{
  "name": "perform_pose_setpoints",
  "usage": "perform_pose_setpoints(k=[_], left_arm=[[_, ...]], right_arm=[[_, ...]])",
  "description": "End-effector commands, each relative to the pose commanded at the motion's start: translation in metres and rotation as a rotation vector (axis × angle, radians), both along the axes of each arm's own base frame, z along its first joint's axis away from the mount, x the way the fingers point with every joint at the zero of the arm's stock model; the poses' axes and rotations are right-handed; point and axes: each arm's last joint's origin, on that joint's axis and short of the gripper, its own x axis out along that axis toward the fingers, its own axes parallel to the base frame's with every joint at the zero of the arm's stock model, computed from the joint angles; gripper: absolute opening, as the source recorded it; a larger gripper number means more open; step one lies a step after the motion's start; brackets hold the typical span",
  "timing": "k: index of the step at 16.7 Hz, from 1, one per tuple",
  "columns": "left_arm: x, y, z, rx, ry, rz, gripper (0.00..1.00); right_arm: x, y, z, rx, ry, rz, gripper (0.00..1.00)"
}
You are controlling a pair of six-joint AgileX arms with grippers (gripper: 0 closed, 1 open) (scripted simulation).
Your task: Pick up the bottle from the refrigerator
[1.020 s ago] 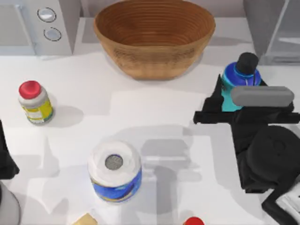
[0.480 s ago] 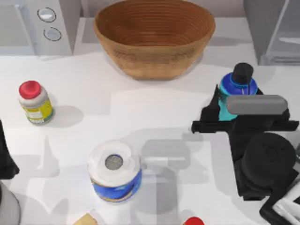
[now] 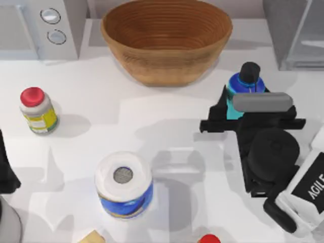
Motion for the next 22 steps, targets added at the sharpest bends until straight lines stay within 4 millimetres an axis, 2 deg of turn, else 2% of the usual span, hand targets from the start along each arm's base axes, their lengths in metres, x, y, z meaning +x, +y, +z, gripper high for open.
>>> perform_pose_setpoints(k=[2, 6, 19, 22], left_arm=[[0.0, 0.0, 0.0, 0.0, 0.0, 0.0, 1.0], [0.0, 0.0, 0.0, 0.0, 0.0, 0.0, 1.0], [0.0, 0.0, 0.0, 0.0, 0.0, 0.0, 1.0], [0.0, 0.0, 0.0, 0.0, 0.0, 0.0, 1.0]], right_arm=[[0.0091, -0.0028, -0.0041, 0.0, -0.002, -0.004, 0.0], [0.0095, -0.003, -0.0043, -0.001, -0.002, -0.005, 0.0], [0.0095, -0.003, -0.0043, -0.001, -0.002, -0.005, 0.98], [0.0095, -0.003, -0.0043, -0.001, -0.002, -0.005, 1.0]])
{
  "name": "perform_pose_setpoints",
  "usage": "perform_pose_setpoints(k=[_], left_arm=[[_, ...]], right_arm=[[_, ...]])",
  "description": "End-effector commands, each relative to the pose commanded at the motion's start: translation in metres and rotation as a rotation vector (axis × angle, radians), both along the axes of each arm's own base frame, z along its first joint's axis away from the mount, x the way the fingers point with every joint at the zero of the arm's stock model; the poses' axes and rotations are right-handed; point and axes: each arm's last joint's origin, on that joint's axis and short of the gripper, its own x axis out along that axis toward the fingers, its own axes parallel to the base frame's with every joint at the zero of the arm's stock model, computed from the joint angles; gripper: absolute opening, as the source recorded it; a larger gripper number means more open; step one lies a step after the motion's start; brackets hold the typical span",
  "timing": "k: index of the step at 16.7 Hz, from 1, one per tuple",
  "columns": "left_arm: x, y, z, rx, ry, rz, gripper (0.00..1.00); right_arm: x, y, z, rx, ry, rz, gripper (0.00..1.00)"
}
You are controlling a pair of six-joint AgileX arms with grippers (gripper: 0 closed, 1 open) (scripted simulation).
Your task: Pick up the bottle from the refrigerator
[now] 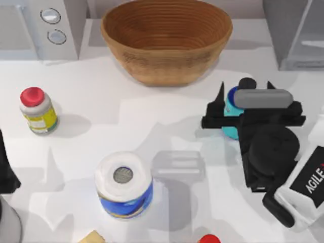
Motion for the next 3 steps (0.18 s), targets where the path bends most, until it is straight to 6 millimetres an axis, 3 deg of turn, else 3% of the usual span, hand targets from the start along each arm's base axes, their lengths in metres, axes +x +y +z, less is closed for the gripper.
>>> perform_pose_setpoints(k=[3], left_arm=[[0.0, 0.0, 0.0, 0.0, 0.0, 0.0, 1.0]], right_arm=[[0.0, 0.0, 0.0, 0.0, 0.0, 0.0, 1.0]])
